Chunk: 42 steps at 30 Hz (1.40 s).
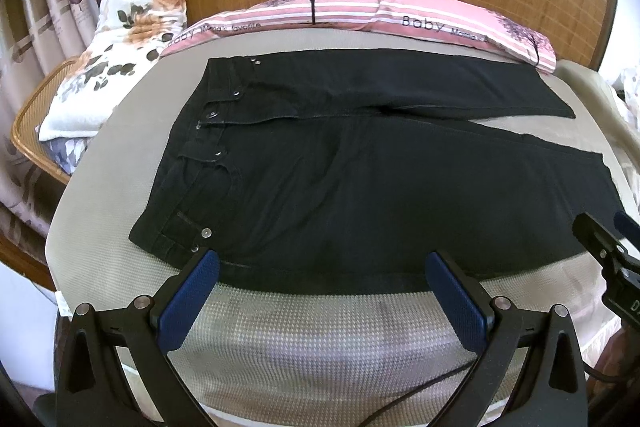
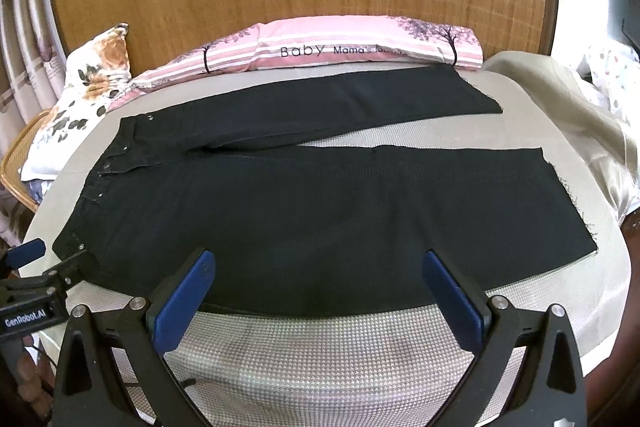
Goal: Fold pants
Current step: 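Grasp the jeans waistband with the left and right grippers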
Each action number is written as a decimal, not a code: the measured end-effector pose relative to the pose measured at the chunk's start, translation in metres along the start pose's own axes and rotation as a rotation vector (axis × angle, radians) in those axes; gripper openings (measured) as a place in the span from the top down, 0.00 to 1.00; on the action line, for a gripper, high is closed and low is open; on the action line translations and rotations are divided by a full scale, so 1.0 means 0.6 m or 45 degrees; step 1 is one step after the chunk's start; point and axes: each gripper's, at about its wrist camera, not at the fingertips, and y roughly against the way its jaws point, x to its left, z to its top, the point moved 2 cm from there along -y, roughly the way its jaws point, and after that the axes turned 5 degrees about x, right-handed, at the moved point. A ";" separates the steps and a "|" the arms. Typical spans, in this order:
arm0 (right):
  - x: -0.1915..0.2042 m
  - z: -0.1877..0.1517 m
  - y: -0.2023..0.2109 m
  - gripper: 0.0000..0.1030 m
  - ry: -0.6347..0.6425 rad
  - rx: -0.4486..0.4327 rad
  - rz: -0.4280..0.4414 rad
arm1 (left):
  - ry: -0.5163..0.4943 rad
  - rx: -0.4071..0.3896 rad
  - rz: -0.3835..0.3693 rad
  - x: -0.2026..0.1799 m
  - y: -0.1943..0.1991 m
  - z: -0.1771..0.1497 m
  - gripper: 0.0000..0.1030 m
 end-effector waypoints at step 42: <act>0.139 0.252 -0.268 0.00 0.159 0.273 0.238 | 0.576 0.219 -0.598 0.384 -0.380 0.399 0.56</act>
